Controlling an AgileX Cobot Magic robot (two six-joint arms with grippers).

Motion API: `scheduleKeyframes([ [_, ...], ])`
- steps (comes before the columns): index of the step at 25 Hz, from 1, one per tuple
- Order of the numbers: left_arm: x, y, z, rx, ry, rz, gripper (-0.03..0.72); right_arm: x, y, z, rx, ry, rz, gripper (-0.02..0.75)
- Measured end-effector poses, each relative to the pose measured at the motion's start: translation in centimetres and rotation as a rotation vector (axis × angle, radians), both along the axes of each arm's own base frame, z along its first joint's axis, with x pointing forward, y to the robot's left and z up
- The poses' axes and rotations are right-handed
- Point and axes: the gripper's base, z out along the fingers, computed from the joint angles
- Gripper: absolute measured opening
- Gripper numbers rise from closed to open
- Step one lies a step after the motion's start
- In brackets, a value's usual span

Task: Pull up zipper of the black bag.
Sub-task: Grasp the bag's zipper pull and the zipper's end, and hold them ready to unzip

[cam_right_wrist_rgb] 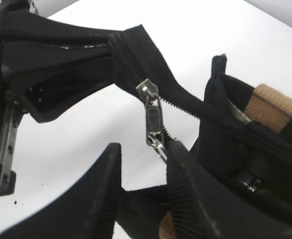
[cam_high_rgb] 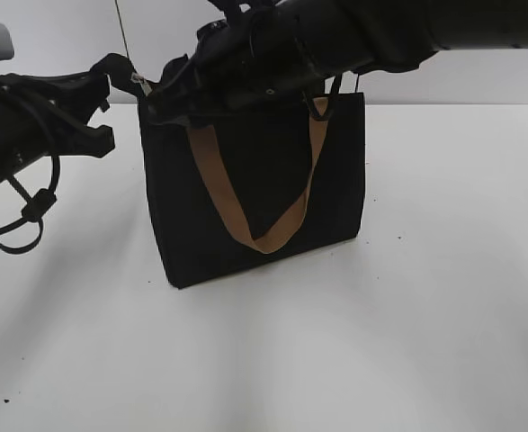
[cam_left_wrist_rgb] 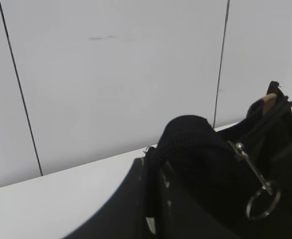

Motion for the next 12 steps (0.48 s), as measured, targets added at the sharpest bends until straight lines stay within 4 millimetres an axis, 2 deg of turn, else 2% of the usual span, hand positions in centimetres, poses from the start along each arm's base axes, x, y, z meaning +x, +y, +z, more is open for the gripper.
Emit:
scheduleKeyframes([
  [7, -0.2, 0.1, 0.5, -0.006, -0.016, -0.001, 0.015, 0.1, 0.0, -0.1, -0.007, -0.01, 0.0, 0.242],
  [12, -0.2, 0.1, 0.6, -0.006, -0.021, -0.002, 0.015, 0.4, 0.2, -1.4, -0.028, 0.009, 0.006, 0.242],
])
